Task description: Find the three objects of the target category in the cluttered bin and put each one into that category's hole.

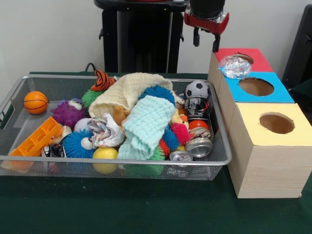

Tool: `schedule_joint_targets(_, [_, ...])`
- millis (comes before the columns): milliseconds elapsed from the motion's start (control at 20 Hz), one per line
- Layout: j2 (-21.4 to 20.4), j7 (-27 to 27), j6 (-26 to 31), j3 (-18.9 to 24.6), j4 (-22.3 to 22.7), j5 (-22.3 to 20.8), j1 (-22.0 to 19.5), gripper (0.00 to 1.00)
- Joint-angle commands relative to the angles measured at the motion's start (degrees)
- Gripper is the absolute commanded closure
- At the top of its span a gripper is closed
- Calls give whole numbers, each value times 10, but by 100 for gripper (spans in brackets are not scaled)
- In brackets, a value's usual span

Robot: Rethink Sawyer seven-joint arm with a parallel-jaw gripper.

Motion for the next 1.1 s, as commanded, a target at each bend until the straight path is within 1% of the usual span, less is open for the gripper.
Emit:
schedule_joint_targets(50, [9, 108, -12, 52, -13, 35, -2, 0])
schedule_joint_targets(500, [-1, 95, 2, 60, -20, 48, -25, 0])
schedule_joint_targets(700, [7, 97, 9, 51, -32, 43, -26, 0])
schedule_joint_targets(900, [20, 92, -4, 52, -35, 42, -34, 0])
schedule_joint_targets(1100, [25, 98, -7, 53, -39, 45, -32, 0])
